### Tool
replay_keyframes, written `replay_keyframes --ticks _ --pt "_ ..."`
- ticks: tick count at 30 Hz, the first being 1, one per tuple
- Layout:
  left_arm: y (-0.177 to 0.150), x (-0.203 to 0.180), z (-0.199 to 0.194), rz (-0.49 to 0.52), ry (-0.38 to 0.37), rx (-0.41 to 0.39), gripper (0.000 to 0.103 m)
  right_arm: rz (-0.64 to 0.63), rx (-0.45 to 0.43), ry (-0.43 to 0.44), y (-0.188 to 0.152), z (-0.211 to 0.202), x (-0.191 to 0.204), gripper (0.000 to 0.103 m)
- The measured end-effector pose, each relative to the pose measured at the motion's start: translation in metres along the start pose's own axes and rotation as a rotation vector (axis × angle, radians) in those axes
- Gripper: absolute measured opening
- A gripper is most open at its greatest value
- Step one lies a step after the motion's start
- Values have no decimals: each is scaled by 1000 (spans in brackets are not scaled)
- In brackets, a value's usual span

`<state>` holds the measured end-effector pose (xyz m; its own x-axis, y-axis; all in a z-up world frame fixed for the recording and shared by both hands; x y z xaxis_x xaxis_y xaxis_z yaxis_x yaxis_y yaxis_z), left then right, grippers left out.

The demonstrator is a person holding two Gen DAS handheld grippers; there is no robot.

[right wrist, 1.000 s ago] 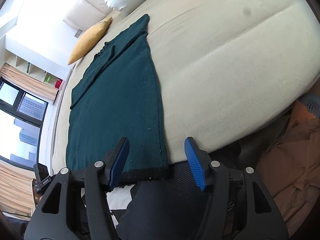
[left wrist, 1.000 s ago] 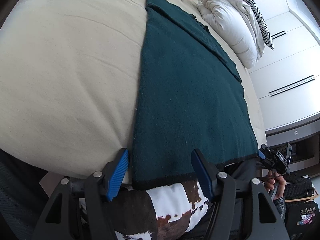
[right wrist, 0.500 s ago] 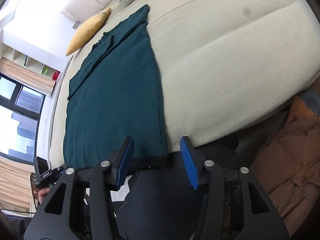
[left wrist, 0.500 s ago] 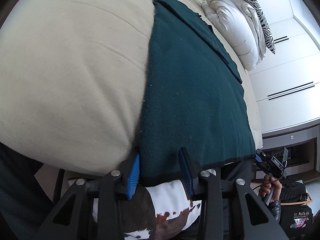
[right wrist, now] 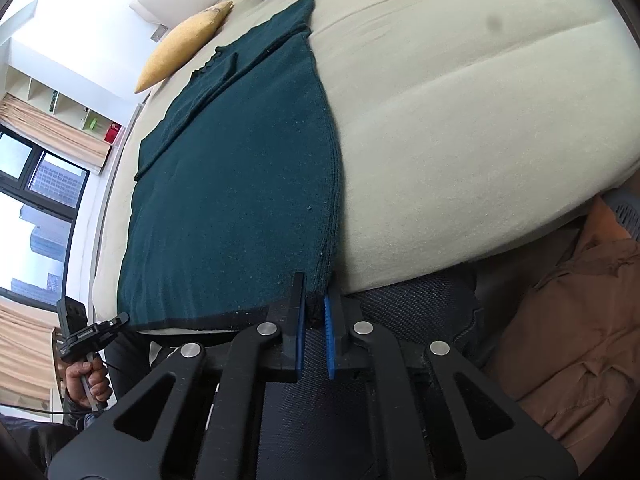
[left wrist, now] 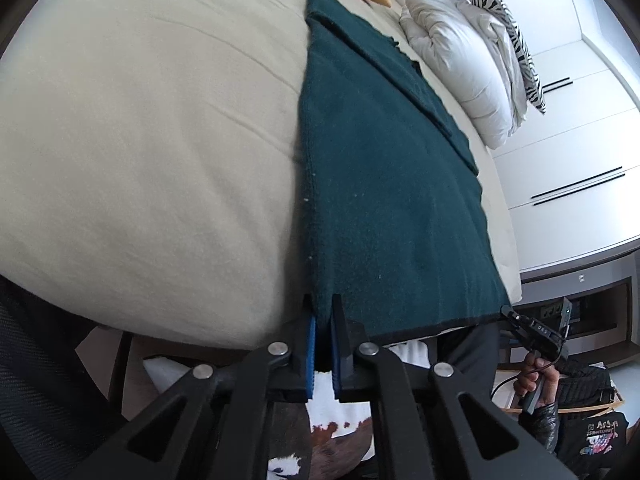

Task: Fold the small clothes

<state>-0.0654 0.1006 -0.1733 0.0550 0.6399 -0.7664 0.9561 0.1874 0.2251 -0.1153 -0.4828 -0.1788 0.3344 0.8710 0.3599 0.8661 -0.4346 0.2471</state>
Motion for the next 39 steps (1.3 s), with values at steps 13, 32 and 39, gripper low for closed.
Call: replay_keyframes --ticks 13,32,39 --pt "36 -45 -32 17 -167 -137 6 -14 -107 127 28 -29 35 6" --pt "176 -82 -27 81 -204 -265 6 3 -260 230 181 -24 130 6" --pt "242 -82 -6 67 -184 -290 6 31 -306 190 256 -1 140 6"
Point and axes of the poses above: each gripper's, at about its wrist camera, not at the fingertips, and z roughly the way its jaws point, x to its left, y to its top, the point moved 4 cm from there along z, roughly the way its jaws point, and after that the axes turned 11 degrees about -y, right-handed, at the moved point
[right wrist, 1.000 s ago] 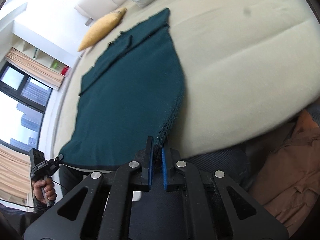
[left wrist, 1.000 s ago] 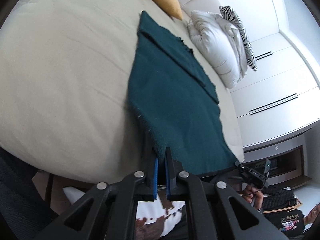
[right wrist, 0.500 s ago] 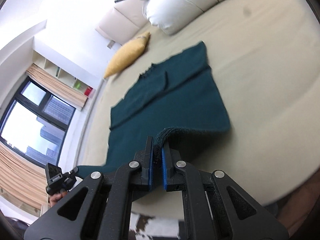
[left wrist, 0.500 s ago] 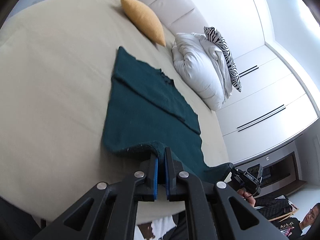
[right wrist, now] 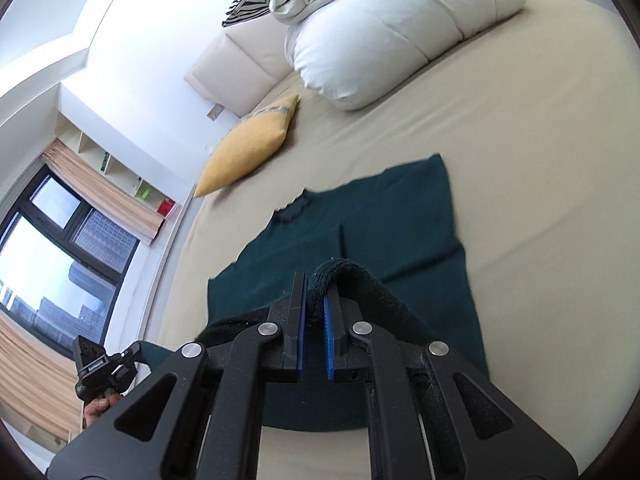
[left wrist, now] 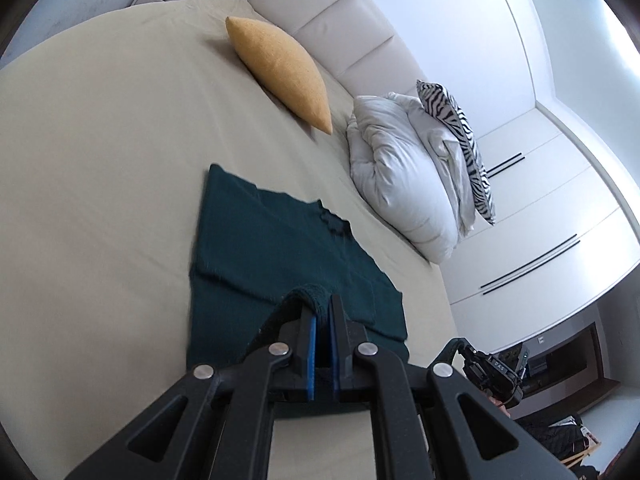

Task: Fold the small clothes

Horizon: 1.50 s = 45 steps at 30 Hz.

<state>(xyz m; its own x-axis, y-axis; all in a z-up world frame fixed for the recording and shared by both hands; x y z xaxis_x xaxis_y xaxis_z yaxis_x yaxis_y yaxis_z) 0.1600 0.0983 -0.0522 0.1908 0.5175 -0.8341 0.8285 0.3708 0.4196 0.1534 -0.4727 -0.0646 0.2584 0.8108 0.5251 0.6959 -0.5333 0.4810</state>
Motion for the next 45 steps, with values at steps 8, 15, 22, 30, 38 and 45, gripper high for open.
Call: replay_keyframes --ticks 8,15,22,30,38,45 --pt "51 19 52 11 72 -7 6 19 -28 -71 62 67 -3 6" --pt "87 37 84 3 110 -12 6 51 -32 -119 93 120 -15 6" --pt "106 62 128 3 180 21 6 84 -12 -181 114 174 -32 6" --pt "118 95 162 -8 247 45 6 107 32 -210 121 223 -55 6" --pt "120 118 179 -49 276 63 9 124 37 -215 125 254 -58 8" --pt "121 108 153 -46 268 9 43 196 4 -161 127 242 -65 73"
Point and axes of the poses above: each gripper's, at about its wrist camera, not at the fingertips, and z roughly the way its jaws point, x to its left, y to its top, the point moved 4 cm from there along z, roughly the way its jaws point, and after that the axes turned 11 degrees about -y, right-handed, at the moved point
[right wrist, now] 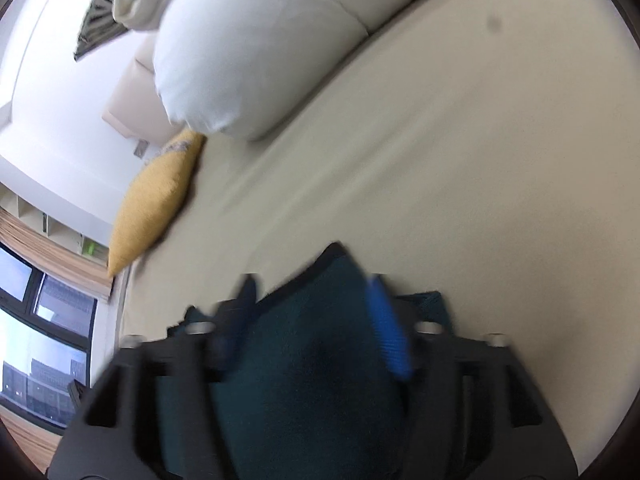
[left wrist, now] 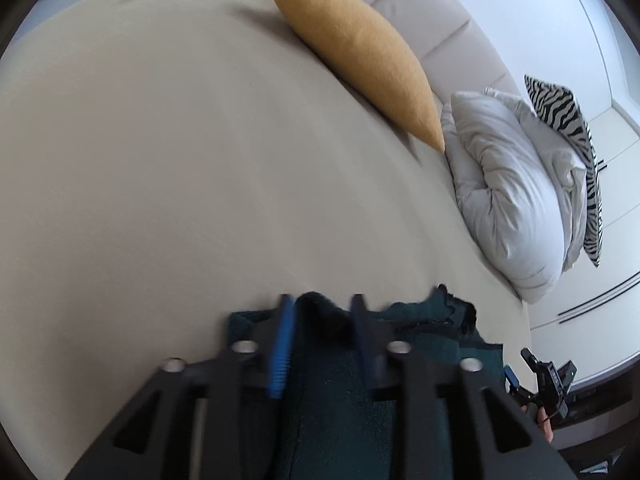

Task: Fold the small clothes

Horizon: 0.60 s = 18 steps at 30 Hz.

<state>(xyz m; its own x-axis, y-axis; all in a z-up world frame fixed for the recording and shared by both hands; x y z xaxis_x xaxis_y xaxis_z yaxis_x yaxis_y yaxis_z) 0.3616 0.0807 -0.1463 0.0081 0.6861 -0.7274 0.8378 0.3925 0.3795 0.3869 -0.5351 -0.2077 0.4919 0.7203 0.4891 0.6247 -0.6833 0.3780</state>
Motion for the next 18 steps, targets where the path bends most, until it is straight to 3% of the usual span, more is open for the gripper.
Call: replay_keyframes --ticks 3,8,12,14,17,18 --pt "-2 -1 -14 -2 -3 -27 45 -10 -57 -7 5 -22 0 74" --pt "-23 -28 -25 110 -7 -34 45 -110 -74 -13 -8 -46 14 68" --pt "-51 -54 -17 227 -2 -21 45 -239 -4 48 -43 -43 48 63" --pt "-65 -57 -7 287 50 -4 45 -315 37 68 -65 -34 64 63" --pt "-77 -37 7 275 117 27 42 -395 97 -8 -91 -12 70 63" --pt "-78 -29 5 257 108 19 35 -403 98 -36 -93 -7 65 53"
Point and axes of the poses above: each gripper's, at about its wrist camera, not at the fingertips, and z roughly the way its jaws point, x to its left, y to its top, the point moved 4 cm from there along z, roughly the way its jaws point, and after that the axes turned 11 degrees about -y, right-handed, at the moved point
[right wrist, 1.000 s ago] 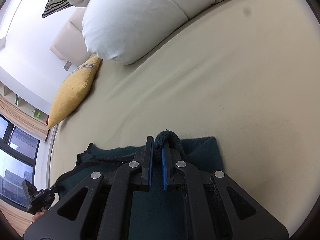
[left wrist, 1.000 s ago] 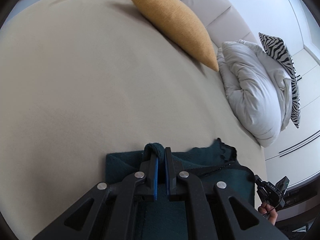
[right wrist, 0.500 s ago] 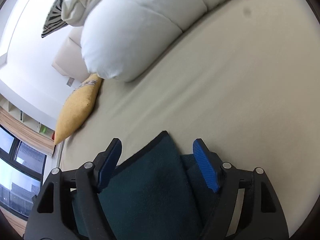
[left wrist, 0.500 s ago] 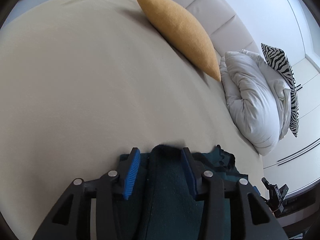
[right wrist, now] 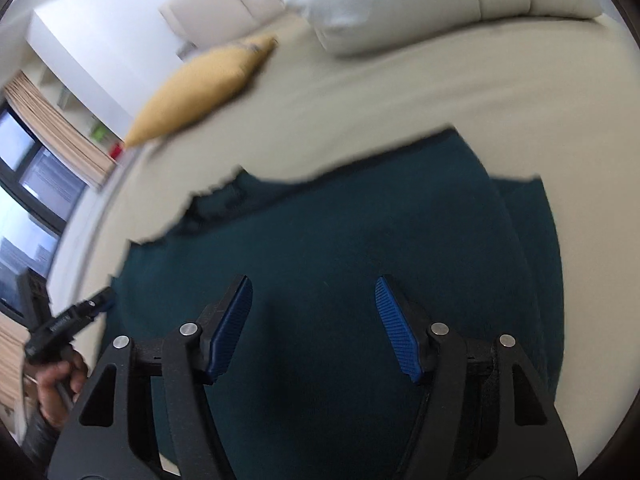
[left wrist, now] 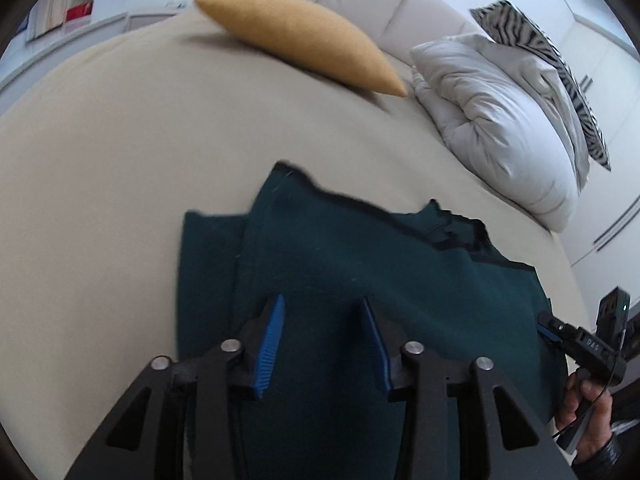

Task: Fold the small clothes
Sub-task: 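Lay the hem over the collar and open both tools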

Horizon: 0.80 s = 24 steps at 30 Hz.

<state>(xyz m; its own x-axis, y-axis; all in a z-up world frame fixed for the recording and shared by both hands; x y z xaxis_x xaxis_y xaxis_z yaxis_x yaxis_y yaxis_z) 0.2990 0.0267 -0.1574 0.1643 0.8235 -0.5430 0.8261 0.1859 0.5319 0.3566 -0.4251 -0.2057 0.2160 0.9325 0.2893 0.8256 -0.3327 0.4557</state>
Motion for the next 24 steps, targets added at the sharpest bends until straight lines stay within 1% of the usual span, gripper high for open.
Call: replay_keyframes --ticks 1,3,4,5,8,9,10,11,12,13,14,16,18,20,23,24 --pt "-1 6 -3 -14 -2 -7 25 8 -15 -8 -2 1 -6 41" --pt "-2 16 -8 -43 -10 -9 17 95 -38 14 -1 -3 -29 32" --pt "-3 20 -10 -57 -15 -8 15 127 -45 20 1 -5 -37 25" --pt "-6 24 -14 -65 -21 -10 14 165 -54 14 1 -9 -50 24" --pt "-17 29 -30 -87 -35 -23 13 248 -103 -82 0 -26 -80 25" --pt "-20 28 -37 -96 -41 -33 15 281 -123 -94 -2 -34 -89 28" --pt "-25 26 -46 -92 -38 -47 30 306 -134 -144 -4 -41 -97 32" --pt "-28 23 -56 -74 -11 -69 43 312 -142 -179 -7 -48 -103 32" --pt "-32 19 -64 -53 6 -95 62 313 -159 -181 -11 -55 -106 32" --pt "-34 18 -67 -40 14 -106 67 310 -172 -156 -16 -61 -106 33" --pt "-37 15 -68 -20 18 -100 67 303 -173 -140 -22 -65 -104 33" --pt "-44 15 -64 -13 10 -70 67 271 -169 -128 -33 -72 -97 38" --pt "-51 16 -62 -18 1 -52 67 228 -163 -124 -41 -74 -88 38" --pt "-56 15 -63 -12 1 -49 67 180 -142 -134 -53 -78 -82 39" --pt "-62 15 -66 -2 11 -50 58 128 -114 -171 -65 -73 -71 39" --pt "-64 17 -66 -2 19 -50 51 116 -110 -177 -69 -75 -70 39"
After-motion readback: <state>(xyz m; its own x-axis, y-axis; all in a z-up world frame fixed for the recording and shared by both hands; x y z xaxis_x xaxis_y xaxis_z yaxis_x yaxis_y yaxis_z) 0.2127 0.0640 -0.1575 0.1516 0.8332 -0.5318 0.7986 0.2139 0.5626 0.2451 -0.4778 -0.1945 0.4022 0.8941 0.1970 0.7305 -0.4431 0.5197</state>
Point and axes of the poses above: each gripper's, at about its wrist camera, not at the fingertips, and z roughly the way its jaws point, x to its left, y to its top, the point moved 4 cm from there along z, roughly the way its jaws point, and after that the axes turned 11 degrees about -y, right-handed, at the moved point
